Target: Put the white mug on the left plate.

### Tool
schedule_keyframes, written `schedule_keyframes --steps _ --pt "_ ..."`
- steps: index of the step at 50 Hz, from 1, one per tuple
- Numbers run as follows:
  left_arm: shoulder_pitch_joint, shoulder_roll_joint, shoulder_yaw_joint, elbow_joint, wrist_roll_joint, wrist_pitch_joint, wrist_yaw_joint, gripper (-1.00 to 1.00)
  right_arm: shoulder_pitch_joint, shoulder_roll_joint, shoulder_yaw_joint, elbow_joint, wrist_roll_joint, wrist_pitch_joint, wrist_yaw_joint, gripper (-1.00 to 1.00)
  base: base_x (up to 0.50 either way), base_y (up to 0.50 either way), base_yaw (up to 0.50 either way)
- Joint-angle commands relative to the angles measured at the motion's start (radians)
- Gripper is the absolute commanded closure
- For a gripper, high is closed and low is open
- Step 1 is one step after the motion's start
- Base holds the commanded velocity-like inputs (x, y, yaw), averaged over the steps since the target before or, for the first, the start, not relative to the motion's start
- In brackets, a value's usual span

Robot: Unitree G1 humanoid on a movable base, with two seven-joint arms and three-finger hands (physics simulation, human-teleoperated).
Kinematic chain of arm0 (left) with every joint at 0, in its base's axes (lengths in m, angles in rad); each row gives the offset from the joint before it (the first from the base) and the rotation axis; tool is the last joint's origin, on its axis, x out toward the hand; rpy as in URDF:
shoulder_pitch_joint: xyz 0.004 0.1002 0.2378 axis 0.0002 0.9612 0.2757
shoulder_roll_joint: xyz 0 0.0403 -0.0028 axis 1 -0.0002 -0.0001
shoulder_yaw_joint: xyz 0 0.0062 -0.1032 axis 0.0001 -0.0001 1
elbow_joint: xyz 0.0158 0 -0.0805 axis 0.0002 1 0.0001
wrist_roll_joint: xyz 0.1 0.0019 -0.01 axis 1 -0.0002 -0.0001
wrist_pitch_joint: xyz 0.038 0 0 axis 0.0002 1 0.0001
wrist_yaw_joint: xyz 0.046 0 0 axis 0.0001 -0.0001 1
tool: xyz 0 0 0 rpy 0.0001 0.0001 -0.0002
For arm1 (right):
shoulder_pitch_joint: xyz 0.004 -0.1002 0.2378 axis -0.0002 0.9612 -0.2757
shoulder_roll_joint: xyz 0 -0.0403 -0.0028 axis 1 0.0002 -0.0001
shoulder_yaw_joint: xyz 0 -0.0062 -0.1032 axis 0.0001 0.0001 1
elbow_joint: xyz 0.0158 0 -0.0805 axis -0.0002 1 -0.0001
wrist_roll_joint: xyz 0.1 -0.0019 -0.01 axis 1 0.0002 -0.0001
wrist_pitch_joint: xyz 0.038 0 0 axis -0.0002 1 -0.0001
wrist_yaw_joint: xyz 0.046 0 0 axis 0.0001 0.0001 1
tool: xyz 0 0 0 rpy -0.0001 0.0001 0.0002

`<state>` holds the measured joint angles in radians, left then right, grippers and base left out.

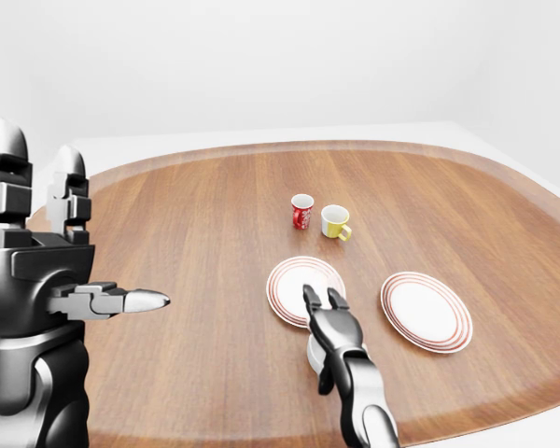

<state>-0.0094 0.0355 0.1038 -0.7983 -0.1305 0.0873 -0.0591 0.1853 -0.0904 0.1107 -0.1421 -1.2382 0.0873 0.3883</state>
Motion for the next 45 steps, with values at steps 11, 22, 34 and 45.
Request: schedule_keyframes --steps 11,22,34,45 --pt "0.004 -0.001 0.0 -0.001 0.0 0.0 -0.001 -1.0 0.002 -0.005 0.008 0.044 0.019 0.0 0.025 -1.0 0.0 0.0 0.0" --pt "0.005 -0.001 0.0 -0.002 0.0 0.0 -0.001 -1.0 0.0 -0.008 0.007 0.067 0.032 0.0 0.022 -1.0 0.0 0.0 0.0" --pt "0.003 -0.001 0.001 0.002 0.0 0.0 -0.001 -1.0 -0.019 -0.013 0.001 0.09 0.045 0.0 0.031 -1.0 0.0 0.0 0.0" --pt "-0.001 0.0 0.002 0.001 -0.002 0.0 0.0 -1.0 -0.006 -0.017 -0.002 0.07 0.061 0.0 0.051 1.0 0.0 0.0 0.0"
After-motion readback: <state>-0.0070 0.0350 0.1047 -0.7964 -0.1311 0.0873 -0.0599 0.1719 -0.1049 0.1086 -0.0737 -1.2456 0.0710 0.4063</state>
